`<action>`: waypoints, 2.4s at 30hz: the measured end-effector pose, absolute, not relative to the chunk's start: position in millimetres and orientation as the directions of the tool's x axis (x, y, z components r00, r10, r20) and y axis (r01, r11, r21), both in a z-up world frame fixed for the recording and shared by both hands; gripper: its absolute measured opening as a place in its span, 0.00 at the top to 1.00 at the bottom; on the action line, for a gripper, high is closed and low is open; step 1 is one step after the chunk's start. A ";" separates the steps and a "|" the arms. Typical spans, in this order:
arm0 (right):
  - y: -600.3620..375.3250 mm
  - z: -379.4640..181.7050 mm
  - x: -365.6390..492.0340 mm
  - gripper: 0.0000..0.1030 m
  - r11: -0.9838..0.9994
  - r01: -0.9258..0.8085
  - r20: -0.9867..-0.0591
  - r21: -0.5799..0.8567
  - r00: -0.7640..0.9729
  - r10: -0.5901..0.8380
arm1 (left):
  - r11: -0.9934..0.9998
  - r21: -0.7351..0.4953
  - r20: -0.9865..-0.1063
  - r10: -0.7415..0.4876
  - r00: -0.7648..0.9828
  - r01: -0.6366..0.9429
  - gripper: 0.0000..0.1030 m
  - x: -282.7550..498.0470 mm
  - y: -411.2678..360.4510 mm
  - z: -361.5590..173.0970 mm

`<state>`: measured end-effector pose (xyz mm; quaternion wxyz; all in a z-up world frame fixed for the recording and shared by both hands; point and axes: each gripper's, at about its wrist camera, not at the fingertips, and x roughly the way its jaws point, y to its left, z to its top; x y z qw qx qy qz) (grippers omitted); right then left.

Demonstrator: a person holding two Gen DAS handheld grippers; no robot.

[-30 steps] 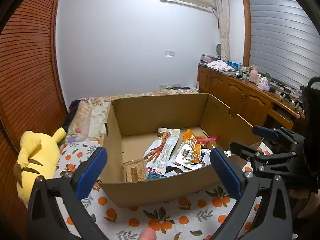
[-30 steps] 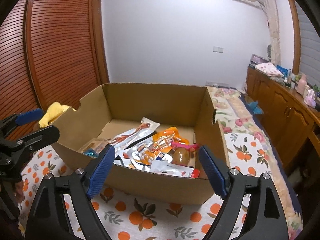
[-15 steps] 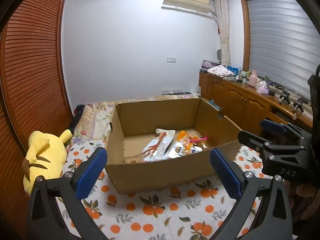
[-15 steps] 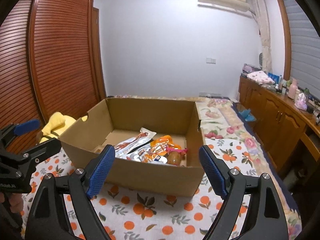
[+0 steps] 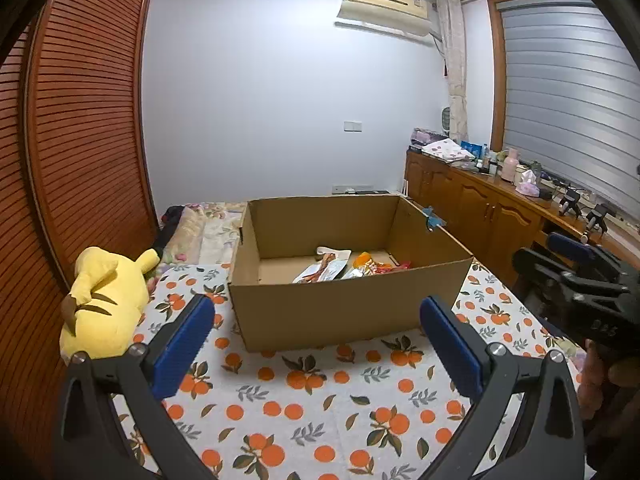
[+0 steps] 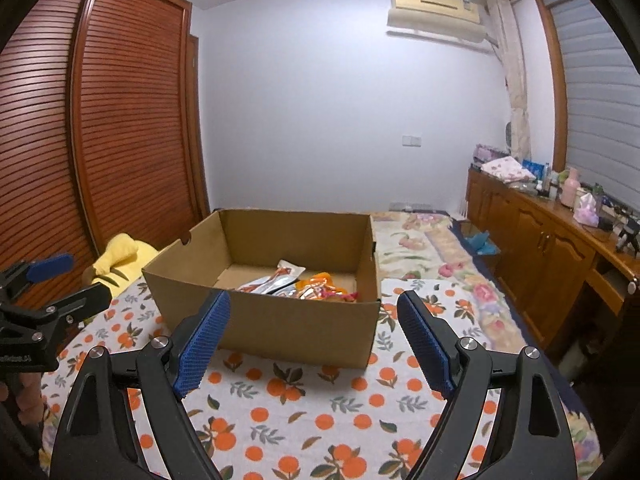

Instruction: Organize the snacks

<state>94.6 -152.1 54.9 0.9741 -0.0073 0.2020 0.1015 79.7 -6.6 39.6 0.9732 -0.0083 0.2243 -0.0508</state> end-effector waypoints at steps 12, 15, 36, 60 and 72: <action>-158.3 57.6 55.3 0.16 0.981 -0.188 -0.357 0.037 0.915 0.189 | 0.999 -0.020 -0.394 -0.039 0.918 0.034 0.00 40.4 7.6 42.1; -161.6 56.2 47.5 0.17 0.982 -0.181 -0.349 0.049 0.918 0.187 | 1.000 -0.006 -0.388 -0.029 0.921 0.029 0.00 34.1 7.1 42.0; -165.2 43.7 42.1 0.17 0.984 -0.168 -0.345 0.052 0.922 0.176 | 0.999 -0.012 -0.401 -0.038 0.915 0.036 0.00 26.8 4.1 30.0; -168.3 41.2 38.2 0.17 0.984 -0.171 -0.352 0.046 0.919 0.176 | 0.999 -0.023 -0.407 -0.046 0.912 0.040 0.00 26.9 4.5 26.3; -168.5 41.5 38.7 0.17 0.984 -0.170 -0.352 0.049 0.919 0.176 | 0.999 -0.023 -0.404 -0.047 0.914 0.041 0.00 26.2 3.8 25.7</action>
